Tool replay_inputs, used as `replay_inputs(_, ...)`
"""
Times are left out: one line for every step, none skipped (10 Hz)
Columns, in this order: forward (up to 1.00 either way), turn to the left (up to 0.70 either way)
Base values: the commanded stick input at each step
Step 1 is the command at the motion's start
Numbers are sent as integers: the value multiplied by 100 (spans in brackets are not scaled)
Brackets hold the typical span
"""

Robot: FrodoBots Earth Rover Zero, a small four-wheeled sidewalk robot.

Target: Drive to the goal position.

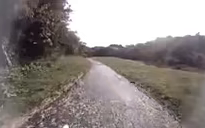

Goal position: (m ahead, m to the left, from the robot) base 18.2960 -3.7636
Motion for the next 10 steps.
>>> replay_inputs(100,0)
replay_inputs(100,0)
replay_inputs(100,0)
replay_inputs(100,0)
replay_inputs(100,0)
replay_inputs(100,0)
replay_inputs(100,0)
replay_inputs(100,0)
replay_inputs(100,0)
replay_inputs(100,0)
